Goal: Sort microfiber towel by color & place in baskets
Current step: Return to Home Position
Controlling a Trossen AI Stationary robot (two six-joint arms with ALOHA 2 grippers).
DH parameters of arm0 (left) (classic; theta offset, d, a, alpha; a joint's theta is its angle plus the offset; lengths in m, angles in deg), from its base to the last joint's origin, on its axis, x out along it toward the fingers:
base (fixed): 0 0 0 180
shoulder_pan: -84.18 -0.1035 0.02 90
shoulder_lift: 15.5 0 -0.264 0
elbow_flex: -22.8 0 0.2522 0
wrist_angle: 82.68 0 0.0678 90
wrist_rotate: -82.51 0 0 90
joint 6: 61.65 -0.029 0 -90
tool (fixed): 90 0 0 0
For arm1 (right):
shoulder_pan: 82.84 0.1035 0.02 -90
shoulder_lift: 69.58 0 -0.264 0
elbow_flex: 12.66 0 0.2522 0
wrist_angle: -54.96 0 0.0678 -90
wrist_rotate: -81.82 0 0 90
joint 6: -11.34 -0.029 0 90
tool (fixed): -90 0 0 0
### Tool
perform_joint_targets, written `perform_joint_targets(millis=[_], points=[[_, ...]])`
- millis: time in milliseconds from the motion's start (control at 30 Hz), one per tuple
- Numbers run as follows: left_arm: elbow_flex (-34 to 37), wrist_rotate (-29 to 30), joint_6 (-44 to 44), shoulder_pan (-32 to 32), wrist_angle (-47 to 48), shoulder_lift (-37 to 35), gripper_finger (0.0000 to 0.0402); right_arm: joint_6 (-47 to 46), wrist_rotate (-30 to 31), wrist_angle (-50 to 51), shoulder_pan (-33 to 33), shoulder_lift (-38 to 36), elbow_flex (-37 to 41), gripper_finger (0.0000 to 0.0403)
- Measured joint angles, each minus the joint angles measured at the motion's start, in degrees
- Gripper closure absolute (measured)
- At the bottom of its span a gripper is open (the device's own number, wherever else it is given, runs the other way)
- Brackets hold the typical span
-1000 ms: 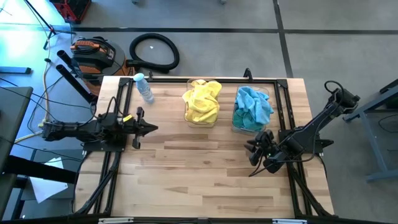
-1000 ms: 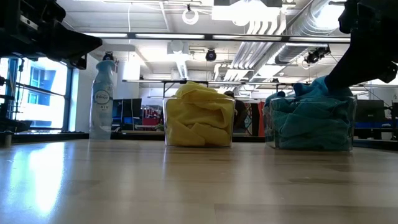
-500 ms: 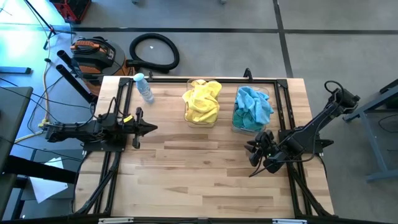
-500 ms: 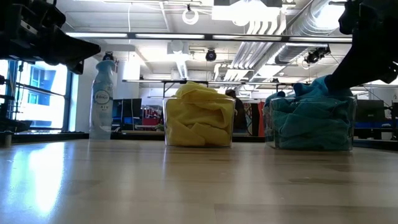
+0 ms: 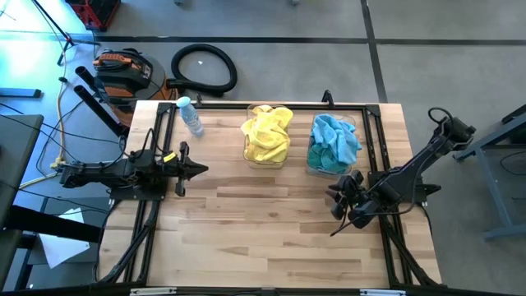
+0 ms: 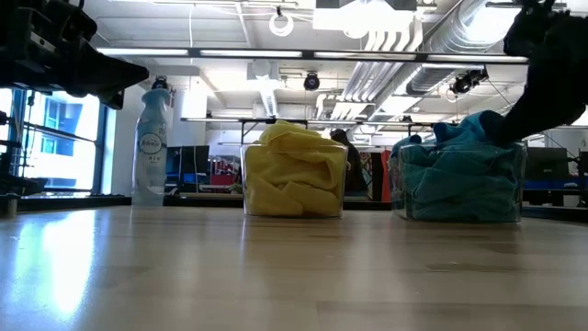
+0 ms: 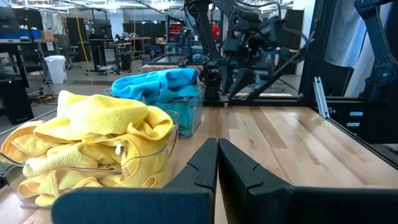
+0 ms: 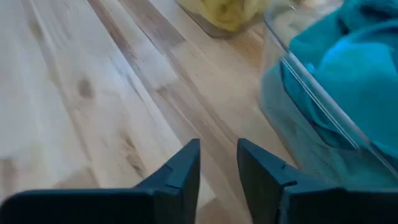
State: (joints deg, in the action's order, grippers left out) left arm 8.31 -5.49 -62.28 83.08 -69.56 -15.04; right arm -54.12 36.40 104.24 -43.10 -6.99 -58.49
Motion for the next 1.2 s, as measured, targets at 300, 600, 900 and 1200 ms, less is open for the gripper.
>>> perform_joint_targets(millis=[300,600,900,1200], points=[[0.0,-0.01,0.0,0.0,0.0,0.01,0.0401,6.44,-2.89,-10.28,-0.57,-0.2,6.31,0.0388],[0.0,-0.02,-0.02,0.0,0.0,0.01,0.0401,24.72,-13.31,-31.31,-9.49,-0.81,12.21,0.04],[0.0,-0.01,-0.02,0.0,-0.01,0.01,0.0401,41.22,-26.53,-49.66,-19.82,-0.81,16.74,0.0402],[0.0,0.0,-0.02,0.0,0.0,0.01,0.0401,47.57,-34.56,-57.65,-27.14,-5.44,20.35,0.0402]])
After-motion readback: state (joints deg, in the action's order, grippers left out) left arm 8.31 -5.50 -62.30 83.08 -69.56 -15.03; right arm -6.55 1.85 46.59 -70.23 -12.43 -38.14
